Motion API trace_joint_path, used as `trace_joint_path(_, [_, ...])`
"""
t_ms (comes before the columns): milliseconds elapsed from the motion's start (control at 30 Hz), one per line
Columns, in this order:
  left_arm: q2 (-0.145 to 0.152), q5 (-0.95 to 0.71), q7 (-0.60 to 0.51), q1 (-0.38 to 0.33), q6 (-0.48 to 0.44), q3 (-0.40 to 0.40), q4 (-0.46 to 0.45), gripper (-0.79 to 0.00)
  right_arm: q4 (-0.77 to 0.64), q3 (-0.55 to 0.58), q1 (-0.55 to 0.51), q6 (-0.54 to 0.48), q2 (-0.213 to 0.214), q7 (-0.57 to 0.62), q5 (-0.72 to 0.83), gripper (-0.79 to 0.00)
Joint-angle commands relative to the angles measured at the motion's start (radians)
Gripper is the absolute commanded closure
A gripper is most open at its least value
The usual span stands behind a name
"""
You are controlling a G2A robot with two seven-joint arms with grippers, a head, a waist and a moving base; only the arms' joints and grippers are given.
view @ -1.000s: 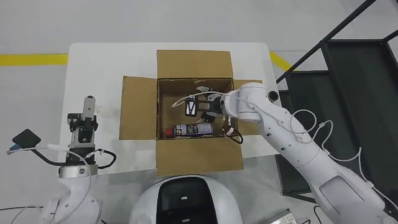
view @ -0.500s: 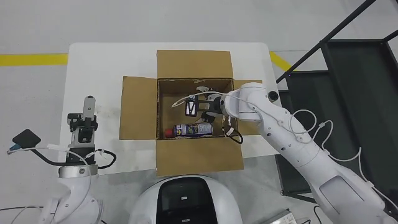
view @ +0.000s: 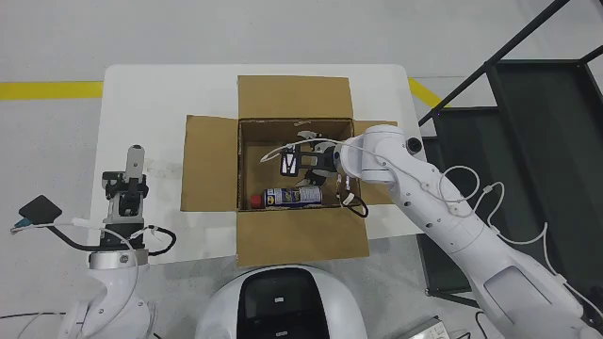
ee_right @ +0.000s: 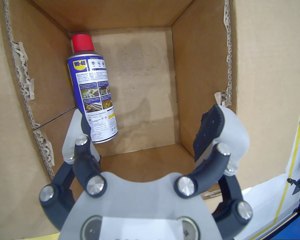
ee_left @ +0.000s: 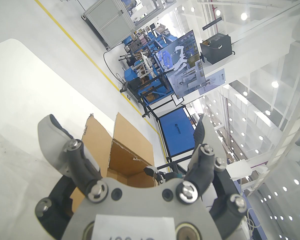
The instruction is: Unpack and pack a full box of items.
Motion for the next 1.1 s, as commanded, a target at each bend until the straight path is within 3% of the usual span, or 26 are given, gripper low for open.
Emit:
trace_joint_path(0, [0.000,0.000,0.000,0.000,0.000,0.000,0.000,-0.785,0.000,0.001,-0.001,0.000,0.000,-0.001,0.000,-0.785])
trace_joint_path(100, [0.000,-0.002,-0.009,-0.014,0.000,-0.002,0.018,-0.785,0.000,0.001,-0.001,0.000,0.000,-0.001,0.000,-0.785])
trace_joint_path(300, [-0.003,-0.099,-0.043,-0.123,-0.042,-0.055,0.113,-0.785,0.000,0.001,-0.001,0.000,0.000,-0.001,0.000,-0.785])
trace_joint_path(500, [0.006,-0.205,-0.188,-0.205,-0.119,-0.155,0.201,-0.785,0.000,0.001,-0.001,0.000,0.000,-0.001,0.000,-0.785])
trace_joint_path(700, [0.020,-0.233,-0.335,-0.288,-0.097,-0.255,0.254,-0.785,0.000,0.001,-0.001,0.000,0.000,-0.001,0.000,-0.785])
trace_joint_path(900, [0.026,-0.232,-0.400,-0.371,-0.077,-0.263,0.298,-0.785,0.000,0.001,-0.001,0.000,0.000,-0.001,0.000,-0.785])
trace_joint_path(1067, [0.026,-0.232,-0.400,-0.371,-0.077,-0.263,0.298,-0.785,0.000,0.001,-0.001,0.000,0.000,-0.001,0.000,-0.785])
